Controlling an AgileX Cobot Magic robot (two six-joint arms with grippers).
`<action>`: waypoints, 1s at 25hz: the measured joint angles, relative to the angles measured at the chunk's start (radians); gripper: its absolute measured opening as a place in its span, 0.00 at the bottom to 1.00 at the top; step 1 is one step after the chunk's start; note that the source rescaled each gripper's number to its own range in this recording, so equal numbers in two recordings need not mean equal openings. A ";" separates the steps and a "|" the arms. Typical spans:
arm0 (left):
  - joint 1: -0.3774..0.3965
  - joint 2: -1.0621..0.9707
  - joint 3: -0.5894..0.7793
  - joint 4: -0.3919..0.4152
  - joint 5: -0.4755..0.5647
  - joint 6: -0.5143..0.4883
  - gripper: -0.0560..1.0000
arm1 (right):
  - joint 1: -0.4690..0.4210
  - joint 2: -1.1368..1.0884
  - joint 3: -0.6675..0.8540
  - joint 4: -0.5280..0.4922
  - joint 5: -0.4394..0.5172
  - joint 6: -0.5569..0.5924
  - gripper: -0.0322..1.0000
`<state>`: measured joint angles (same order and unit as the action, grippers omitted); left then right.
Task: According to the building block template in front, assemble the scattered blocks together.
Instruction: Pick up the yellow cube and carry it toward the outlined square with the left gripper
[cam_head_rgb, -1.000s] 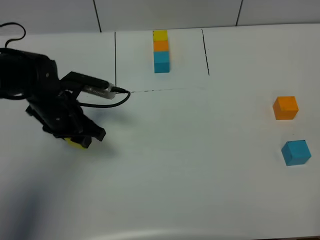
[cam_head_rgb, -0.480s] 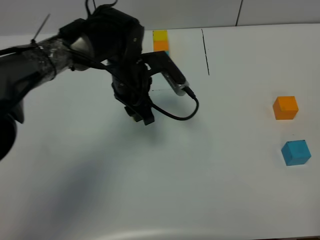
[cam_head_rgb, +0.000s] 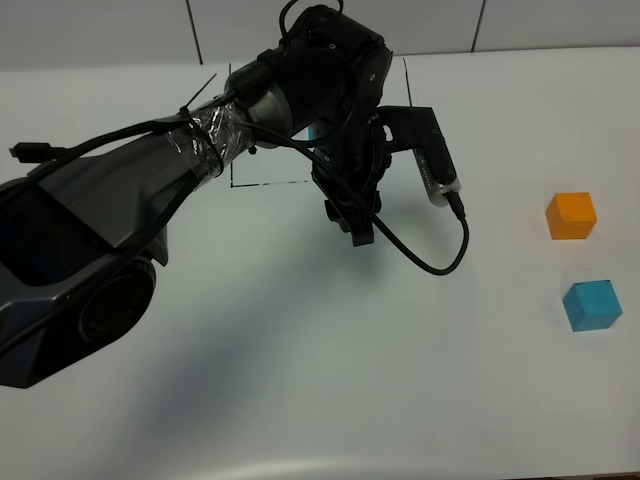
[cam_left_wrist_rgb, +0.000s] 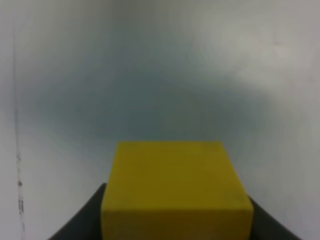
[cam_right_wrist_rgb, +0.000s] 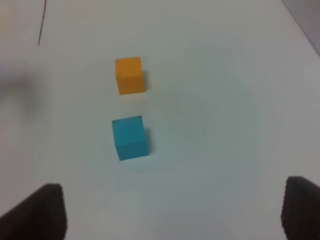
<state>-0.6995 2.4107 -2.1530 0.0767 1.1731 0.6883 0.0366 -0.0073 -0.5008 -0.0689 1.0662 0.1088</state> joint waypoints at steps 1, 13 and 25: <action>-0.003 0.005 -0.006 0.000 0.001 0.005 0.06 | 0.000 0.000 0.000 0.000 0.000 0.000 0.75; -0.006 0.048 -0.013 -0.037 0.010 0.036 0.06 | 0.000 0.000 0.000 0.000 0.000 0.000 0.75; -0.006 0.116 -0.013 -0.062 0.009 0.060 0.06 | 0.000 0.000 0.000 0.000 0.000 0.000 0.75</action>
<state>-0.7056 2.5267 -2.1663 0.0149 1.1824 0.7478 0.0366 -0.0073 -0.5008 -0.0689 1.0662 0.1088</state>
